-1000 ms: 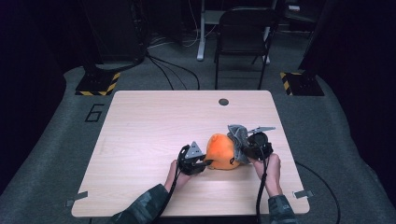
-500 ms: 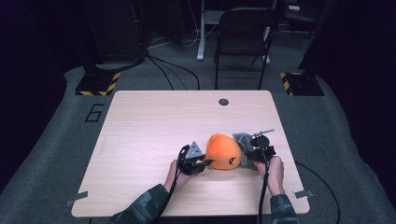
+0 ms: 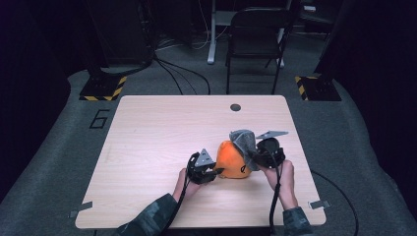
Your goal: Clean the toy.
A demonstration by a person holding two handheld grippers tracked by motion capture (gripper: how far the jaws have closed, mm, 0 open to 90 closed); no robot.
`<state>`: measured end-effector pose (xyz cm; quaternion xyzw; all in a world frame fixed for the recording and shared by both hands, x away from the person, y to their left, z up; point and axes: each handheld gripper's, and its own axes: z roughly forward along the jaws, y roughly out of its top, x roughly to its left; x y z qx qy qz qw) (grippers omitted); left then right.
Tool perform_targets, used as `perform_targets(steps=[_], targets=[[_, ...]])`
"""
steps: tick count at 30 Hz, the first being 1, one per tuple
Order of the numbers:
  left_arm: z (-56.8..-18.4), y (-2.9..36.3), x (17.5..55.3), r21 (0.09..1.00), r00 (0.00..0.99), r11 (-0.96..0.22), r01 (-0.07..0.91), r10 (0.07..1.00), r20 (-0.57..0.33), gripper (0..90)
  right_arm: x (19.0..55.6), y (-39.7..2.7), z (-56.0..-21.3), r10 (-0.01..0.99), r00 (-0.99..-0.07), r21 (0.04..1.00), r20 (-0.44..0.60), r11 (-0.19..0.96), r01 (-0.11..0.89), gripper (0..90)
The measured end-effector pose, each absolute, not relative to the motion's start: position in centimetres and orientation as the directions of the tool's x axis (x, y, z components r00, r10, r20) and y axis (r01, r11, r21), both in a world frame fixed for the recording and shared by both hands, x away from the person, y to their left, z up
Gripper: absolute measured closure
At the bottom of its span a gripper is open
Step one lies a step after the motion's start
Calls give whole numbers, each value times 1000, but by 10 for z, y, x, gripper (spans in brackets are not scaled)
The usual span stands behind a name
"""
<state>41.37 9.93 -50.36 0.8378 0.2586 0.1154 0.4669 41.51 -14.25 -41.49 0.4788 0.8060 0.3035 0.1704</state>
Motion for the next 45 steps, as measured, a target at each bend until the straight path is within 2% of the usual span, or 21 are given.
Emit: perform_targets(steps=[4,6,10,12,13,16,20,25,27,29,34,39,45], targets=[[-504,99,415,840,839,-434,326,542,-46,664,420,-142,-428,878,-478,633,23,357,687,790],[-504,99,415,837,839,-433,334,541,-55,605,420,-144,-429,877,-479,631,19,361,687,790],[-501,103,417,822,805,-393,413,580,-127,366,421,-144,-432,884,-467,630,22,350,693,791],[-502,109,418,819,776,-334,466,599,-198,254,421,-146,-433,884,-467,628,29,347,696,791],[-503,112,419,817,767,-296,495,591,-251,153,422,-147,-433,883,-468,629,22,352,693,791],[-507,122,421,819,765,-214,533,535,-358,23,422,-149,-434,885,-465,629,28,346,696,791],[-513,129,427,823,773,-169,542,484,-410,0,422,-149,-434,885,-465,630,28,346,696,791],[-517,121,427,821,782,-202,535,487,-389,0,422,-149,-434,885,-465,631,26,346,694,791],[-519,117,427,831,796,-210,515,476,-373,44,422,-149,-434,886,-464,631,25,346,695,791],[-519,113,426,843,816,-238,482,471,-334,240,423,-150,-435,883,-469,634,22,351,689,791],[-520,110,423,858,813,-246,451,509,-281,482,423,-150,-435,887,-460,632,32,339,697,790],[-521,108,421,864,816,-256,434,519,-255,631,423,-150,-435,888,-459,632,27,340,696,790],[-522,108,420,872,822,-258,415,518,-238,726,422,-151,-434,888,-458,637,33,335,695,788]])
